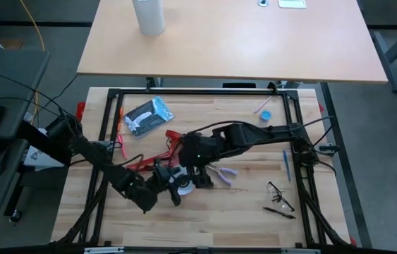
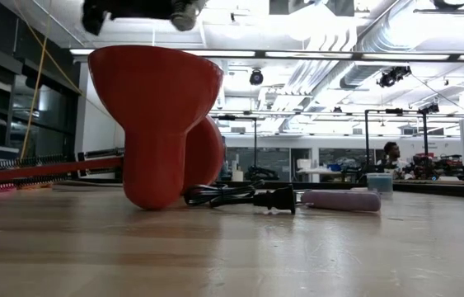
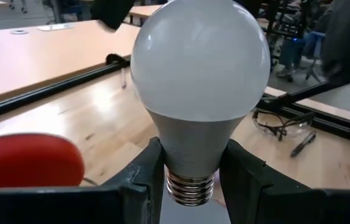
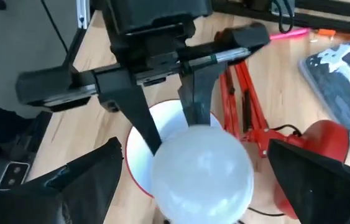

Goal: Screw lightbulb
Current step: Insert the lightbulb into the red desk lamp

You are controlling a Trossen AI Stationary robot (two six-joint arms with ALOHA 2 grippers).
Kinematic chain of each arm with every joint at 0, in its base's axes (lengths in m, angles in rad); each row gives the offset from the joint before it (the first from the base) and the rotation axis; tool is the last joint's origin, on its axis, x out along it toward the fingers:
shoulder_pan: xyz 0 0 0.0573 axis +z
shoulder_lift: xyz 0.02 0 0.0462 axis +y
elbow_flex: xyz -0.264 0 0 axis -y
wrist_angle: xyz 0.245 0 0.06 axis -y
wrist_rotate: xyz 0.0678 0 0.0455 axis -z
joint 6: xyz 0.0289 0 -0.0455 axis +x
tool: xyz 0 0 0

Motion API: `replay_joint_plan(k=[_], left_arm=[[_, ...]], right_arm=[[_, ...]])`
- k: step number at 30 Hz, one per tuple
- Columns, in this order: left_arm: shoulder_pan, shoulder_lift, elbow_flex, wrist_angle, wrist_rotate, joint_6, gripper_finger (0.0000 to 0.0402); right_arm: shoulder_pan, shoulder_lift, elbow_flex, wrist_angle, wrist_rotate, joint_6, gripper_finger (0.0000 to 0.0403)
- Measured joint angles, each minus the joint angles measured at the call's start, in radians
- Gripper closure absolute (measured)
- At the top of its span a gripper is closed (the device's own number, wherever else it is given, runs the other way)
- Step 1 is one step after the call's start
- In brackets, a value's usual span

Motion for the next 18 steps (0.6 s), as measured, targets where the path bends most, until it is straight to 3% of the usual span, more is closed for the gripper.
replay_joint_plan(k=[12,18], left_arm=[[0.007,0.0,0.001,0.011,0.007,0.029,0.0294],[0.007,0.0,0.001,0.016,0.006,0.029,0.0294]], right_arm=[[-0.011,0.022,0.002,-0.065,0.004,0.0,0.0012],[-0.011,0.049,0.002,-0.084,0.003,0.0,0.003]])
